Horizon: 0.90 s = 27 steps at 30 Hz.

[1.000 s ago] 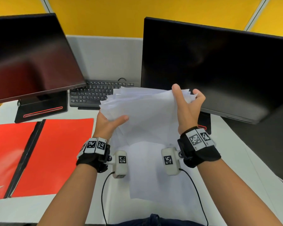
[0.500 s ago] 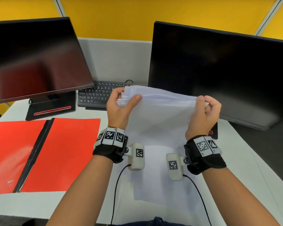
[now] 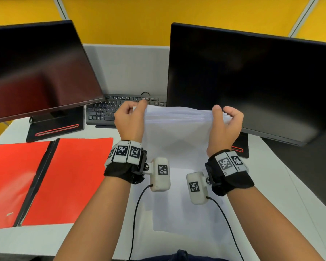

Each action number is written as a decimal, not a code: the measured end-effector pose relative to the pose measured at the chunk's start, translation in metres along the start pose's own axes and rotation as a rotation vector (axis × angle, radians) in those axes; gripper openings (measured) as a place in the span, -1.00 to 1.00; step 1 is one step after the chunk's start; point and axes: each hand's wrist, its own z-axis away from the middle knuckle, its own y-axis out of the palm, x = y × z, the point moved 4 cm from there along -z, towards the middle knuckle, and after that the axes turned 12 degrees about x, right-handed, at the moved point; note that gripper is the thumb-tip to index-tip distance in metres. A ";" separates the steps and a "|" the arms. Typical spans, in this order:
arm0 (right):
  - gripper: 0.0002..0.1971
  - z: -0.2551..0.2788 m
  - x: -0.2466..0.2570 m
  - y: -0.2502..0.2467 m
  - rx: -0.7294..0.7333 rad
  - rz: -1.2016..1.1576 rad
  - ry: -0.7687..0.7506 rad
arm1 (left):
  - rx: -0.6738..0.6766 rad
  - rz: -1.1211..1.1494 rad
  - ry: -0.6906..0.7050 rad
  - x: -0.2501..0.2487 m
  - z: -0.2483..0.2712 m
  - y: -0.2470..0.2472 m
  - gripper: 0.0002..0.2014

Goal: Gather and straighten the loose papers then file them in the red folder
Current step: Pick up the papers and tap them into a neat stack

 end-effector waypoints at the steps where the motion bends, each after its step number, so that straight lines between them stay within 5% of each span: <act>1: -0.80 -0.001 0.000 0.000 -0.010 0.014 -0.011 | 0.001 0.005 0.015 0.000 0.000 -0.003 -0.74; 6: -0.94 -0.003 -0.001 0.001 -0.016 0.021 -0.035 | 0.033 0.136 0.088 0.002 0.013 -0.006 -0.54; 12: -0.71 -0.002 -0.015 -0.002 0.235 -0.095 -0.057 | 0.188 0.245 0.153 0.014 0.024 -0.011 -0.77; 19: -0.28 0.011 -0.070 -0.027 0.565 -0.040 0.058 | 0.302 0.181 -0.123 0.070 0.043 -0.021 -0.26; 23: -0.20 0.022 -0.094 -0.022 0.612 0.020 0.191 | 0.372 0.066 -0.292 0.091 0.046 -0.018 -0.31; 27: -0.30 0.025 -0.102 -0.010 0.562 0.116 0.189 | 0.326 -0.025 -0.294 0.095 0.039 -0.013 -0.36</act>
